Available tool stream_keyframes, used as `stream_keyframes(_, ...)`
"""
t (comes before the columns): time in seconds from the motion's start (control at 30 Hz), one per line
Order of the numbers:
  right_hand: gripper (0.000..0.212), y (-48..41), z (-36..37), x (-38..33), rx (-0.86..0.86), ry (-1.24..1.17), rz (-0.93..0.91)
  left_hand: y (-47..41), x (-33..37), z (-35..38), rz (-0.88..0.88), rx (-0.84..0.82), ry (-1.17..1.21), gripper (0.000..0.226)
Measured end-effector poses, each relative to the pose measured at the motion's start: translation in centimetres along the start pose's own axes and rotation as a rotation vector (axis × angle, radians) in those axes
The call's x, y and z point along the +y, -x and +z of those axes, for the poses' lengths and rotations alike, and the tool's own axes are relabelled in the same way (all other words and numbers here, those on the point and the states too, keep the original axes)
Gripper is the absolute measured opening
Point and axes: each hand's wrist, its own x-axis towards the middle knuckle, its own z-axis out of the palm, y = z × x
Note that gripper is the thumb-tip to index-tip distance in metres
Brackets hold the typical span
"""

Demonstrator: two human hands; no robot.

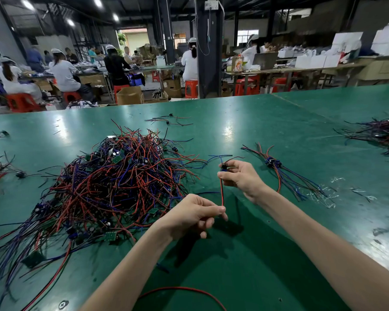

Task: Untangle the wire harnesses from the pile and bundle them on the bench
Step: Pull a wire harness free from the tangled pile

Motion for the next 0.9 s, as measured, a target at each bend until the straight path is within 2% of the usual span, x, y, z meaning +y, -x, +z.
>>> stream_keyframes(0.17,0.021,-0.4,-1.0,-0.5,0.086,-0.066,0.004,-0.2,-0.1,0.0,0.013,0.05,0.207,0.012)
stream_keyframes(0.27,0.02,-0.6,-1.5,-0.7,0.132,-0.114,0.011,-0.3,0.0,0.0,0.017,0.097,0.244,0.009)
stream_keyframes(0.37,0.019,-0.7,-1.9,-0.9,0.143,-0.132,0.013,-0.4,0.1,-0.1,-0.004,0.207,0.224,0.013)
stream_keyframes(0.5,0.018,-0.8,-2.2,-1.1,0.135,-0.114,0.01,-0.7,0.1,-0.5,0.063,0.39,0.25,0.014)
stream_keyframes(0.57,0.018,-0.8,-2.3,-1.1,0.14,-0.112,0.007,-0.7,0.2,-0.7,0.091,0.413,0.257,0.014)
stream_keyframes(0.63,0.018,-0.8,-2.3,-1.1,0.145,-0.11,0.007,-0.6,0.3,-0.6,0.073,0.339,0.206,0.014)
stream_keyframes(0.73,0.019,-0.5,-2.0,-1.1,0.129,-0.094,0.012,-0.3,0.4,-0.1,0.059,0.118,0.091,0.01)
stream_keyframes(0.9,0.02,0.1,-0.7,-0.6,-0.027,-0.05,0.047,0.3,0.0,0.5,0.099,-0.132,-0.054,0.007)
